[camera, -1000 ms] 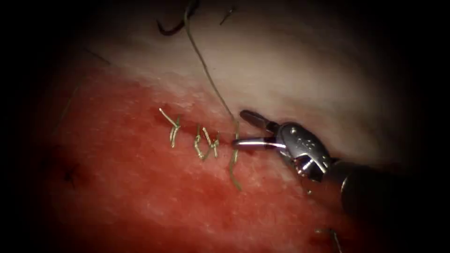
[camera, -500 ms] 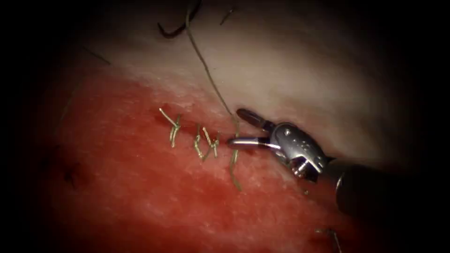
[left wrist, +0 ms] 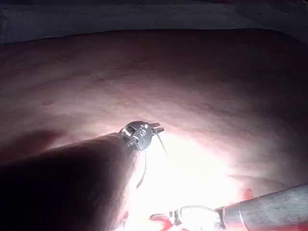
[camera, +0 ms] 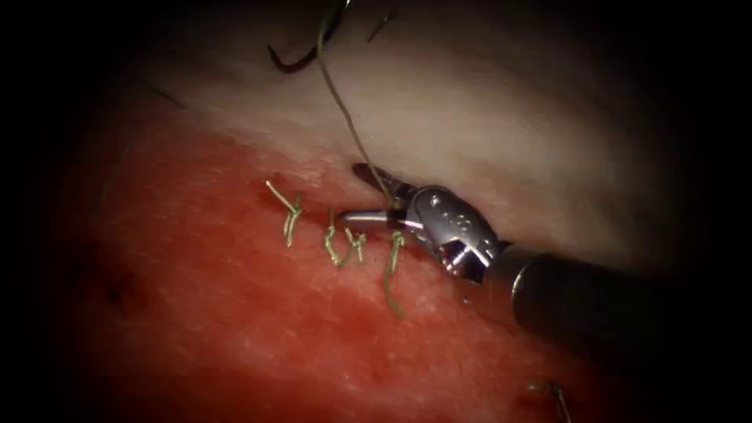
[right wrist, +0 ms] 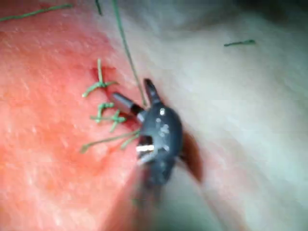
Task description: Wound Closure
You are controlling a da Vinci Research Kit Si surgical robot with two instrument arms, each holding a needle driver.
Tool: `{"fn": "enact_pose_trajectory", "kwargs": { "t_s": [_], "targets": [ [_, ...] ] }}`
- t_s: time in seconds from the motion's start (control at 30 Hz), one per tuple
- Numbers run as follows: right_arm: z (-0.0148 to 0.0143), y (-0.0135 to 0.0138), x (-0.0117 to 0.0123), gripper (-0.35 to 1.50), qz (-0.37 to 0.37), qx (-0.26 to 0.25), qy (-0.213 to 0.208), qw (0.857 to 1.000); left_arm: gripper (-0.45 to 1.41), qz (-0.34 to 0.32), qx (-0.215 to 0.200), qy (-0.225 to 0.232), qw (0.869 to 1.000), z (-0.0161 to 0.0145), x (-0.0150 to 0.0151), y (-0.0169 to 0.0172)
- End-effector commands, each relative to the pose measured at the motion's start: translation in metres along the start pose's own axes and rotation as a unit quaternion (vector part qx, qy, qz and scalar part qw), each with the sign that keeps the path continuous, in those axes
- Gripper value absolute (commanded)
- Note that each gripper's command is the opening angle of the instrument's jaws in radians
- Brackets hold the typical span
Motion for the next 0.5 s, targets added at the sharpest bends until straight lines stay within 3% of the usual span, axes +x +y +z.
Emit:
{"fn": "enact_pose_trajectory", "kwargs": {
  "t_s": [0.03,0.1,0.23,0.27,0.33,0.37,0.5],
  "targets": [
    [0.0012,0.0000,-0.0002,1.41,-0.002,0.001,0.001,1.000,-0.45,0.001,0.001,0.001,1.000,0.0008,0.0001,-0.0005],
    [0.0014,-0.0002,-0.0002,1.41,-0.005,0.000,0.002,1.000,-0.45,0.001,0.001,0.001,1.000,0.0009,0.0001,-0.0005],
    [0.0015,-0.0006,-0.0001,1.24,-0.014,0.005,0.002,1.000,-0.45,0.000,0.001,0.003,1.000,0.0013,0.0003,-0.0005],
    [0.0015,-0.0007,-0.0002,0.91,-0.014,0.006,0.002,1.000,-0.45,0.000,0.001,0.004,1.000,0.0013,0.0003,-0.0005],
    [0.0013,-0.0008,-0.0004,-0.10,-0.014,0.007,0.000,1.000,-0.45,0.000,0.001,0.004,1.000,0.0013,0.0003,-0.0004],
    [0.0013,-0.0007,-0.0003,-0.35,-0.014,0.007,-0.007,1.000,-0.45,0.000,0.000,0.004,1.000,0.0013,0.0003,-0.0004],
    [0.0011,-0.0003,-0.0002,-0.35,-0.013,0.007,-0.022,1.000,-0.45,0.001,-0.001,0.004,1.000,0.0010,0.0003,-0.0004]
  ]
}}
